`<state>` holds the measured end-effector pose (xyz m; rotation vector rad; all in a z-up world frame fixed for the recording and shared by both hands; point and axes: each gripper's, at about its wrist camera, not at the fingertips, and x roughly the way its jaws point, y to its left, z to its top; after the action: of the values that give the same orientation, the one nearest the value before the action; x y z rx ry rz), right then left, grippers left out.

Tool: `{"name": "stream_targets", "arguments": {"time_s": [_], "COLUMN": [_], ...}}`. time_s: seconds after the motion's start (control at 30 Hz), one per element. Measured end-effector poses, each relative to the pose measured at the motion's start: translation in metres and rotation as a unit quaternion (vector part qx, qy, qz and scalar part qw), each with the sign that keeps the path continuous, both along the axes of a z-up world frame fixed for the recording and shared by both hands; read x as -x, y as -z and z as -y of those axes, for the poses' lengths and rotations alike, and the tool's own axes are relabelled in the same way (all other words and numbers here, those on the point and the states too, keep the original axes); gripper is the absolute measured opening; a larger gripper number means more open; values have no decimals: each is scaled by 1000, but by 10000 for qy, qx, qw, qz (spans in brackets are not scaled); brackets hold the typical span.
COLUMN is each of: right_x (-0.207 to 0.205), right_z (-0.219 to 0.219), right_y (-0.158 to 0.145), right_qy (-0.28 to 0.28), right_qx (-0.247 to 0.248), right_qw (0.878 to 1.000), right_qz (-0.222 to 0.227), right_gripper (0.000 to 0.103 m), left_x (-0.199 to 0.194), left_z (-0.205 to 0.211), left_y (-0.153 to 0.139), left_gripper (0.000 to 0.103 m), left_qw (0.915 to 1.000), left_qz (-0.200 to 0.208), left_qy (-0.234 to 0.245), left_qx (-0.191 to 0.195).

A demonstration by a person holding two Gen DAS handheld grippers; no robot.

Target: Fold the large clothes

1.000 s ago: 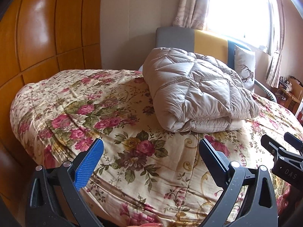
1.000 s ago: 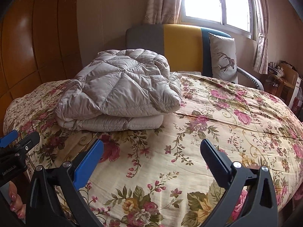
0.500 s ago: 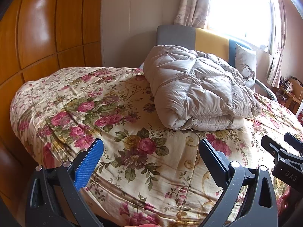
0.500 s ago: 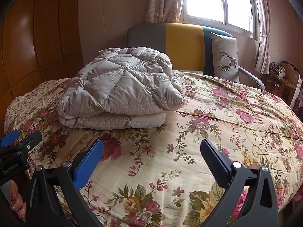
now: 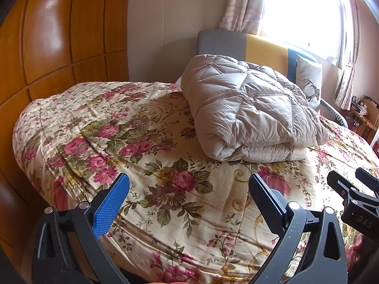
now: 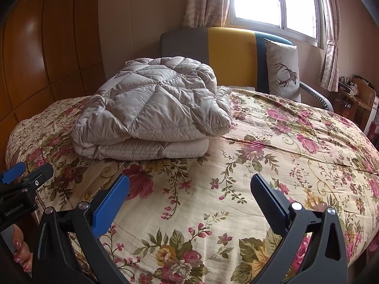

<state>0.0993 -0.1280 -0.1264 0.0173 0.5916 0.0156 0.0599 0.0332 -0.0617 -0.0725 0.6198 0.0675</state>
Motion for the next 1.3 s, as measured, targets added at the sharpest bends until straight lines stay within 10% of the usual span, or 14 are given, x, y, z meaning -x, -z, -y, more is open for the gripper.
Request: {"name": "stream_targets", "arguments": {"time_s": [1.3], "right_x": [-1], "right_z": [0], "right_y": [3], "right_qy": [-67], "right_qx": [-16], "right_qw": [9999], "right_qz": [-100], "right_gripper": [101], "left_x": [1], "left_z": [4], "left_y": [2], "left_gripper": [99], "left_qw": [9999], "left_qz": [-67], "left_qy": [126], "left_qx": [-14]}}
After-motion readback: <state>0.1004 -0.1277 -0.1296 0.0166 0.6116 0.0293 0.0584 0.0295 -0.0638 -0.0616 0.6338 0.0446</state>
